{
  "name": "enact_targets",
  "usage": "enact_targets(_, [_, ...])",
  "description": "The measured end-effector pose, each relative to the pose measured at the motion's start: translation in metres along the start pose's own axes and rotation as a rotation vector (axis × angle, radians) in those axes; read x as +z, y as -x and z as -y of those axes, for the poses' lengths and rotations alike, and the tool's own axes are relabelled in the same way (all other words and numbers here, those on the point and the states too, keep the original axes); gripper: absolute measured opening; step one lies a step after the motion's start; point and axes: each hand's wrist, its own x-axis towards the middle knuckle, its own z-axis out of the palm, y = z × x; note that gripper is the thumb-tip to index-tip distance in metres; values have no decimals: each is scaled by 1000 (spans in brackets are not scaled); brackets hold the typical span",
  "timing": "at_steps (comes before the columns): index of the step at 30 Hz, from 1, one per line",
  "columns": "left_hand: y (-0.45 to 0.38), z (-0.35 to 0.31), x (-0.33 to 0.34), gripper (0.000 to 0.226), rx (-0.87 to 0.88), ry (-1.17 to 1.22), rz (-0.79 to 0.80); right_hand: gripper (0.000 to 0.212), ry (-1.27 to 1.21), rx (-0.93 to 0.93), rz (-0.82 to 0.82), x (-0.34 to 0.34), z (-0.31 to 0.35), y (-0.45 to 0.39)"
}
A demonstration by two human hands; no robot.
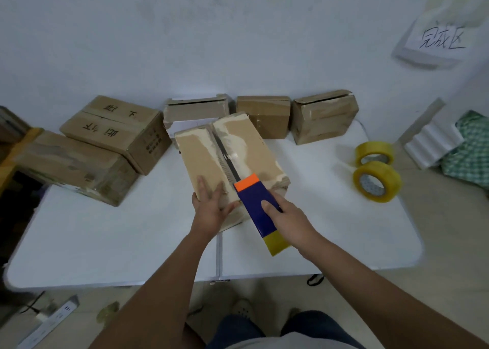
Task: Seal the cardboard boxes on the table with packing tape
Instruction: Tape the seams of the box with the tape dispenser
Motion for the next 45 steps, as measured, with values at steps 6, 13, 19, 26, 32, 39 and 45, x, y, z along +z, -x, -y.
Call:
enact_targets(6, [-2,-4,-1,73,-64,-8,19,44,15,-54,18,-7,-11,24])
enact_targets(13, [-2,-10,4,71,-105,27,-9,41,-2,-14,78,-19,-54,59])
enact_targets(19, [0,-11,5,69,-96,15,-24,45,-18,-43,64,-28,-68,57])
enact_targets(26, [-2,-11,3,70,-114,42,-10,48,2,-40,102,-21,-72,55])
enact_targets(32, [-2,-13,6,71,-115,31,-18,48,10,4,133,-12,-81,48])
enact_targets(39, [-2,-16,6,70,-110,50,-26,47,11,-23,80,-8,-92,43])
enact_targets(45, [-3,-13,9,69,-92,39,-48,43,-56,-131,-24,-16,-79,56])
